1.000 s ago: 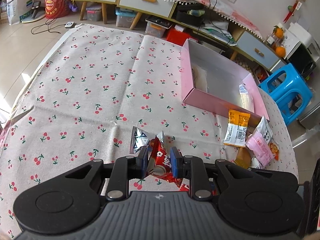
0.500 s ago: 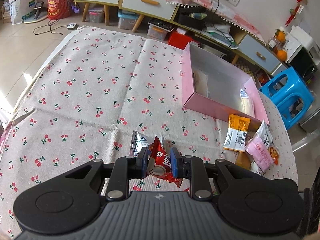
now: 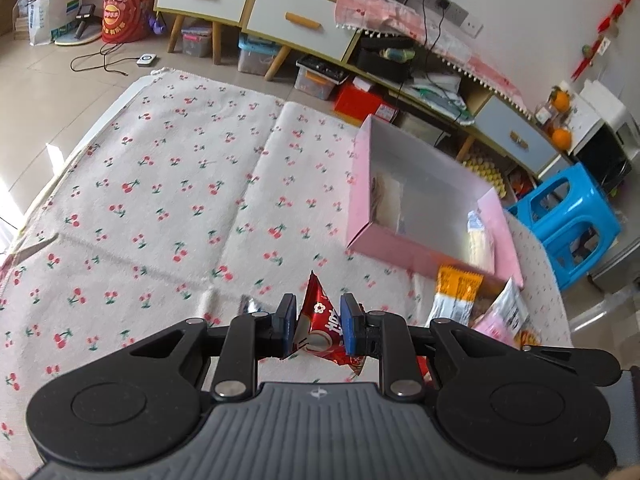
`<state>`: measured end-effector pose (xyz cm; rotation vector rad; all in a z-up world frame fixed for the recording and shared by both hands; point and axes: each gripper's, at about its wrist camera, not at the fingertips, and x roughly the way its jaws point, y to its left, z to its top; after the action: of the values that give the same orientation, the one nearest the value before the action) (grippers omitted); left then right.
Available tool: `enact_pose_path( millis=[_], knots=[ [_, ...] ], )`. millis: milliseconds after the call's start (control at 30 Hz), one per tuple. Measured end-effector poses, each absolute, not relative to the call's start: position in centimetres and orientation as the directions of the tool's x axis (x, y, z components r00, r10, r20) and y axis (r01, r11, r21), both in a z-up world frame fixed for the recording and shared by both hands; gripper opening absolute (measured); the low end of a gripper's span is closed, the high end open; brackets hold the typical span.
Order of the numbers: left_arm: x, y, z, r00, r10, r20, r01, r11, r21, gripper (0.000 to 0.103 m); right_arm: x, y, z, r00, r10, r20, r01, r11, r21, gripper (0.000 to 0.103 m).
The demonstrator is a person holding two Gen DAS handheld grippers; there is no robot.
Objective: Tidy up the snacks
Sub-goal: 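Grasp a second red candy with the right gripper while the left gripper holds its candy, then carry both red candies with both grippers over the pink box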
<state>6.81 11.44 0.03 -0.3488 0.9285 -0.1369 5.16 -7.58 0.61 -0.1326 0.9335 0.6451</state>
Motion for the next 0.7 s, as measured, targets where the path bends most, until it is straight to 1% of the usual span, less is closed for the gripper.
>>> enact_pose_path(
  millis=[167, 300, 533, 700],
  knots=[
    [7.6, 10.0, 0.6, 0.623, -0.286, -0.728, -0.028, 0.922, -0.386, 0.021, 7.1, -10.6, 1.7, 0.480, 0.447, -0.755, -0.481, 0.854, 0.200, 0.026],
    [8.5, 8.3, 0.9, 0.646, -0.290, -0.706, -0.011, 0.921, -0.388, 0.021, 8.6, -13.0, 2.0, 0.514, 0.437, -0.738, -0.402, 0.883, 0.243, 0.026],
    [11.9, 4.3, 1.1, 0.663, -0.301, -0.685, 0.055, 0.933, -0.356, 0.021, 12.1, -16.8, 1.8, 0.565, 0.403, -0.720, -0.263, 0.915, 0.306, 0.026],
    [15.8, 1.6, 0.5, 0.676, -0.291, -0.677, 0.118, 0.950, -0.290, 0.021, 16.0, -19.9, 0.8, 0.587, 0.382, -0.714, -0.158, 0.919, 0.361, 0.026]
  ],
)
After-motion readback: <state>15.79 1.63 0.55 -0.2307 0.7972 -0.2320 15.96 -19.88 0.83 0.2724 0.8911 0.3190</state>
